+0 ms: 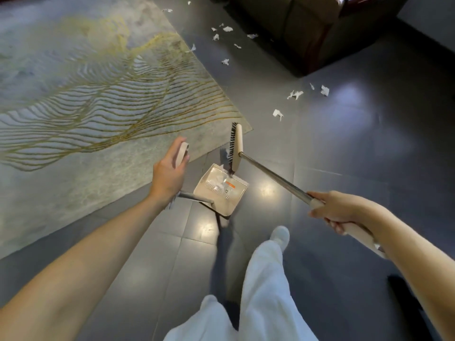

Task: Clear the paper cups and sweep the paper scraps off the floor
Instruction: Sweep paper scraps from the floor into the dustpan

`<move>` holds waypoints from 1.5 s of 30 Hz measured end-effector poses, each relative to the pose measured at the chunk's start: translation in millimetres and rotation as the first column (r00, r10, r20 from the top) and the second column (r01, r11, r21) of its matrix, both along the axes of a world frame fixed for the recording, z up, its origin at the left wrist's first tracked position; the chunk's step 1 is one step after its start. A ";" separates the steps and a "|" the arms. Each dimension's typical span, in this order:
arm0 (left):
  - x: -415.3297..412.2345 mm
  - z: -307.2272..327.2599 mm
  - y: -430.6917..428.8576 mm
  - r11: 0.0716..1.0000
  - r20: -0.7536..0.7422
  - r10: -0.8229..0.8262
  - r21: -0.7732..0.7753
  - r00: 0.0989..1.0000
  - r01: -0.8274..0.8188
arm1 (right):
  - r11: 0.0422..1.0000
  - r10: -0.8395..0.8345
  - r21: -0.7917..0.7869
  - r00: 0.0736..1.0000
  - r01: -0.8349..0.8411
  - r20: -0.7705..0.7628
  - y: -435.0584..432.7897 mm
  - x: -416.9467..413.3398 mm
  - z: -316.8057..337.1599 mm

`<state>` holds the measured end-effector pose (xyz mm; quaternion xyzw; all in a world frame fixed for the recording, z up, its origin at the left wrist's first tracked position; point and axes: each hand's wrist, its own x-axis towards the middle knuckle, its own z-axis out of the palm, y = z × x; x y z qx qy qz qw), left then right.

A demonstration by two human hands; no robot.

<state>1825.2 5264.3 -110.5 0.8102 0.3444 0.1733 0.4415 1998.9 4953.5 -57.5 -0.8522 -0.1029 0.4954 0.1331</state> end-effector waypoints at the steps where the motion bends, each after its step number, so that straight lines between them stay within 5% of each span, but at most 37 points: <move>1: -19.2 2.9 -2.9 1.000 -0.015 -0.004 0.010 1.000 0.004 | 1.000 -0.001 0.002 1.000 0.001 -0.010 -5.5 -23.3 1.8; 11: -163.1 45.1 -33.4 0.998 -0.064 0.065 0.019 0.996 -0.064 | 0.995 0.075 -0.059 0.997 -0.077 -0.033 -58.0 -148.4 6.0; 19: -244.2 26.4 -85.5 0.998 -0.243 0.035 0.051 0.969 -0.023 | 0.949 0.272 -0.187 0.959 -0.254 0.077 -87.0 -210.1 -28.1; 29: -263.3 -9.6 -89.4 0.992 -0.246 0.126 0.014 0.961 -0.126 | 0.927 0.342 -0.187 0.937 -0.325 0.068 -52.5 -252.8 -59.6; 37: -254.7 -2.6 -72.8 0.995 -0.220 0.089 -0.013 0.971 -0.094 | 0.889 0.443 -0.073 0.889 -0.453 -0.115 -27.4 -283.7 -36.4; 45: -229.9 6.7 -40.2 0.997 -0.142 0.047 -0.051 0.989 -0.055 | 0.908 0.390 -0.161 0.921 -0.386 -0.005 -22.5 -242.9 -5.6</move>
